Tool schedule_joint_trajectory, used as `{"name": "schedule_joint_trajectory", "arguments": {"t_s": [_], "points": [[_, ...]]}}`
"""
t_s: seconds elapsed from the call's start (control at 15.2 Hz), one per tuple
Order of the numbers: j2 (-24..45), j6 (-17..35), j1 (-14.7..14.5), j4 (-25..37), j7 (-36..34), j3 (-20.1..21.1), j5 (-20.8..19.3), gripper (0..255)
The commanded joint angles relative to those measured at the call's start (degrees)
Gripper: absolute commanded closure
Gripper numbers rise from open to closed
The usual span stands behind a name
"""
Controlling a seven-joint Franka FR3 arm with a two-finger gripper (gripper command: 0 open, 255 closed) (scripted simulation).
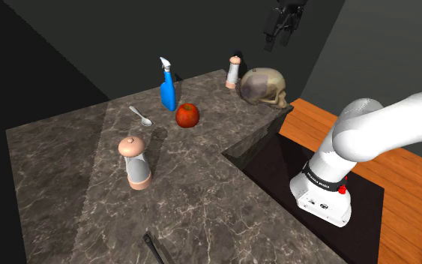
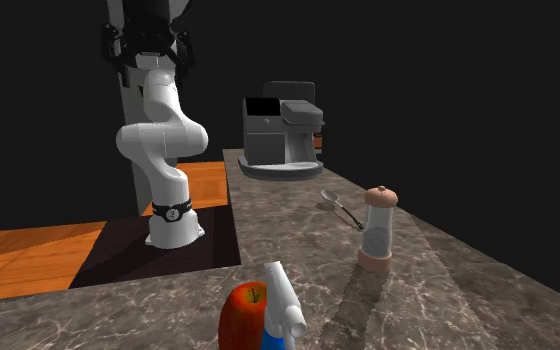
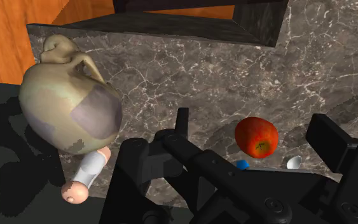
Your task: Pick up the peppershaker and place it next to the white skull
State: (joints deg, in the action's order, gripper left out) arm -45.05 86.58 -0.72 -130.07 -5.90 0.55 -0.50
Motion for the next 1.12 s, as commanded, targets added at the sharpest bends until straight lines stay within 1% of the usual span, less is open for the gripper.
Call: {"name": "schedule_joint_trajectory", "arguments": {"t_s": [0.0,0.33,0.59,0.86,1.06], "points": [[0.0,0.0,0.0,0.0,0.0,0.0,0.0,0],[3.0,4.2,-1.7,-1.1,-6.5,6.6,2.9,0],[6.7,7.8,-2.8,-0.7,-11.8,11.9,4.5,0],[11.5,11.2,-3.5,0.8,-17.2,17.3,5.4,0],[15.9,13.6,-3.8,2.7,-21.4,21.3,5.2,0]]}}
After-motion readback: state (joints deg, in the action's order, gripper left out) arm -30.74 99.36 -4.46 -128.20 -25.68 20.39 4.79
